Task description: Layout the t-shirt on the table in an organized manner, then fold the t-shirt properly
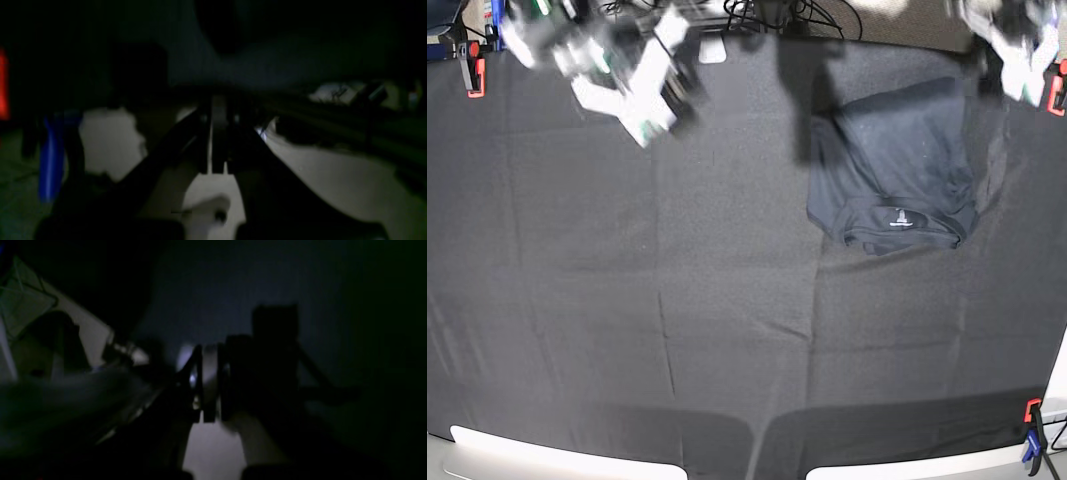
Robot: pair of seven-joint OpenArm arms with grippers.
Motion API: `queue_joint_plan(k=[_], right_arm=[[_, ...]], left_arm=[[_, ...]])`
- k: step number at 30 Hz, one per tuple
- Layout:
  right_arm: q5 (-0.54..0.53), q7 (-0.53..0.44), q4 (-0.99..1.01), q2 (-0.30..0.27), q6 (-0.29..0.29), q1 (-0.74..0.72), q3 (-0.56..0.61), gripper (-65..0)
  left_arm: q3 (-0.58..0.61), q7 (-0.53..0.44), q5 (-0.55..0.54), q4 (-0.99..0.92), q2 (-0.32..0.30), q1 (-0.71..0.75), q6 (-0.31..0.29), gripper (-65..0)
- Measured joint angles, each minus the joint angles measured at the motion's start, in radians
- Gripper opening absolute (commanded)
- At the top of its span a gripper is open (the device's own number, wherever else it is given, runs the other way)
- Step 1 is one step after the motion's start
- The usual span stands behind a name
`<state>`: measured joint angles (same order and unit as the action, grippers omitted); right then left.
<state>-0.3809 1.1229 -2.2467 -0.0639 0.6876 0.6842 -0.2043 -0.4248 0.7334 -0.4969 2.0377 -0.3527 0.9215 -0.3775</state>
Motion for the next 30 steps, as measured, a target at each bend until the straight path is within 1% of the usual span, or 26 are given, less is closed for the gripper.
queue_joint_plan(k=[3,5,7,8,10,13,14,15,16,18,20,21,23,25,27,29,30], right_arm=[[0.006,0.006,0.000,0.000,0.000,0.095,-0.034,-65.0],[0.006,0.003,0.000,0.000,-0.002,0.148,-0.040,-65.0],[-0.002,0.005,0.008,0.000,-0.002,0.204,-0.038,-65.0],[-0.003,0.005,0.025,0.000,-0.002,0.228,-0.038,-65.0],[-0.002,0.005,0.087,0.000,-0.002,0.246,-0.037,-65.0],[0.062,-0.005,0.234,0.000,0.000,0.247,-0.035,-65.0],[0.084,-0.005,0.301,-0.001,-0.002,0.246,-0.034,-65.0],[0.103,-0.003,0.370,0.000,-0.001,0.242,-0.034,-65.0],[0.111,-0.002,0.439,-0.006,-0.001,0.236,-0.034,-65.0],[0.101,-0.002,0.586,-0.028,-0.001,0.207,-0.028,-65.0],[0.094,-0.013,0.737,-0.061,-0.003,0.152,-0.009,-65.0],[0.093,-0.012,0.811,-0.079,-0.027,0.120,0.002,-65.0],[0.091,-0.030,0.959,-0.116,-0.099,0.055,0.021,-65.0],[0.117,-0.092,1.110,-0.150,-0.108,-0.013,0.044,-65.0],[0.146,-0.187,1.248,-0.169,-0.105,-0.084,0.069,-65.0],[0.196,-0.262,1.366,-0.181,-0.106,-0.159,0.100,-65.0],[0.214,-0.307,1.420,-0.183,-0.109,-0.196,0.114,-65.0]], left_arm=[[0.000,0.007,-0.004,0.000,0.000,0.066,0.000,-65.0],[0.000,0.005,-0.002,-0.008,0.000,0.099,-0.011,-65.0],[0.000,0.005,-0.007,-0.060,-0.002,0.103,-0.048,-65.0],[0.007,0.006,-0.019,-0.099,-0.003,0.097,-0.054,-65.0],[0.016,0.002,-0.064,-0.206,-0.002,0.080,-0.102,-65.0],[0.064,0.003,-0.071,-0.419,-0.002,0.014,-0.174,-65.0],[0.084,-0.002,-0.073,-0.500,-0.002,-0.017,-0.185,-65.0],[0.106,-0.002,-0.071,-0.584,-0.002,-0.050,-0.210,-65.0],[0.130,-0.005,-0.072,-0.667,-0.002,-0.084,-0.219,-65.0],[0.183,-0.038,-0.072,-0.839,0.000,-0.152,-0.247,-65.0],[0.237,-0.100,-0.071,-1.002,0.003,-0.222,-0.260,-65.0],[0.264,-0.138,-0.070,-1.072,0.003,-0.253,-0.262,-65.0],[0.319,-0.225,-0.060,-1.194,0.005,-0.310,-0.262,-65.0],[0.365,-0.351,0.005,-1.284,0.009,-0.356,-0.262,-65.0],[0.386,-0.459,0.106,-1.344,0.024,-0.393,-0.260,-65.0],[0.386,-0.536,0.205,-1.382,0.051,-0.424,-0.255,-65.0],[0.386,-0.555,0.241,-1.394,0.065,-0.440,-0.254,-65.0]])
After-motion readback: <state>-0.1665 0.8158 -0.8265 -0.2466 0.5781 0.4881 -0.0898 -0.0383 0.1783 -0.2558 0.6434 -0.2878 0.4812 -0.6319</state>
